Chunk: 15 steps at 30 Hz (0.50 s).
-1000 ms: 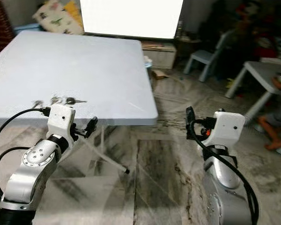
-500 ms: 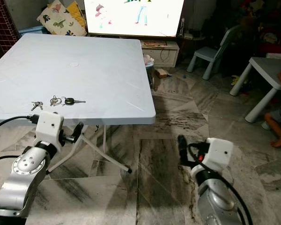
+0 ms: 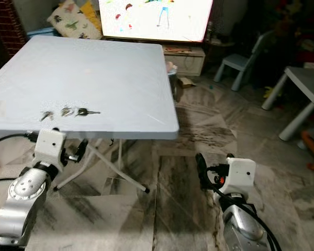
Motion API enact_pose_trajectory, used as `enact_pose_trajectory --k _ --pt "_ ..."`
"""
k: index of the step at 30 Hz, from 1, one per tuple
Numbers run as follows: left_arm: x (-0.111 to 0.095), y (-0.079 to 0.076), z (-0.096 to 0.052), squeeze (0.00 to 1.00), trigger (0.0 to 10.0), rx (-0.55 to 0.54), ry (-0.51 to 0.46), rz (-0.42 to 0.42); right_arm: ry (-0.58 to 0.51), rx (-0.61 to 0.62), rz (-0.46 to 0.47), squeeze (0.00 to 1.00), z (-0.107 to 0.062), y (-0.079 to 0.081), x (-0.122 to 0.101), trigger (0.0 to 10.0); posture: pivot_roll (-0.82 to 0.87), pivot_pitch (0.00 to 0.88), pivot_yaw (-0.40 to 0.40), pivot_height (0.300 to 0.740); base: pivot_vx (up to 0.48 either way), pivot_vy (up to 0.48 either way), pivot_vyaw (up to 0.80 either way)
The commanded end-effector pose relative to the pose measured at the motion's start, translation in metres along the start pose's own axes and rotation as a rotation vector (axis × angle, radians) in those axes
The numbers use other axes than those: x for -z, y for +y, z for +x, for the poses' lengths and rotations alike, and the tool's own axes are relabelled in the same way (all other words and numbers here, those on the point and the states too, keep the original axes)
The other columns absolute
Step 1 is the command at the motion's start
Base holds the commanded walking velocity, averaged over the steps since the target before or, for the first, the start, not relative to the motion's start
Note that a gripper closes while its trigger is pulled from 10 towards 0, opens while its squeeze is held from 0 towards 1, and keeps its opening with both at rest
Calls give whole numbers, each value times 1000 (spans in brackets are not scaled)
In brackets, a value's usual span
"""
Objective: Hang keys on a hook
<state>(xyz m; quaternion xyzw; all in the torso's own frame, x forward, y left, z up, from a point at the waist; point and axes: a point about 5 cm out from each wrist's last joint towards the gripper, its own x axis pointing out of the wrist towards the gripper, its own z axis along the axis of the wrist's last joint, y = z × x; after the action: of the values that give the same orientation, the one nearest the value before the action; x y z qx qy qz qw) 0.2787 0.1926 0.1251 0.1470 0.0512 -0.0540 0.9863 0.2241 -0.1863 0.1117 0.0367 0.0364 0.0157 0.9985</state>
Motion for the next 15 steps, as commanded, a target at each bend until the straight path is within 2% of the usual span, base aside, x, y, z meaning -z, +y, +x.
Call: enact_pose_trajectory --k 1,9,12,15 --pt "-7 -1 2 0 10000 -2 -22 16 0 0 -10 0 2 -1 1 10000 112 0 -82 740 0 0 800" --pt "-9 -8 4 0 10000 42 -33 26 -32 3 1 0 3 3 -3 10000 108 0 -80 740 0 0 777" --pt "-12 -10 6 0 10000 48 -40 23 -38 1 1 0 3 3 -5 10000 104 0 -82 740 0 0 475" --pt "-14 -14 10 0 10000 76 -42 -22 -51 11 15 0 5 2 -7 10000 103 0 -85 740 0 0 0"
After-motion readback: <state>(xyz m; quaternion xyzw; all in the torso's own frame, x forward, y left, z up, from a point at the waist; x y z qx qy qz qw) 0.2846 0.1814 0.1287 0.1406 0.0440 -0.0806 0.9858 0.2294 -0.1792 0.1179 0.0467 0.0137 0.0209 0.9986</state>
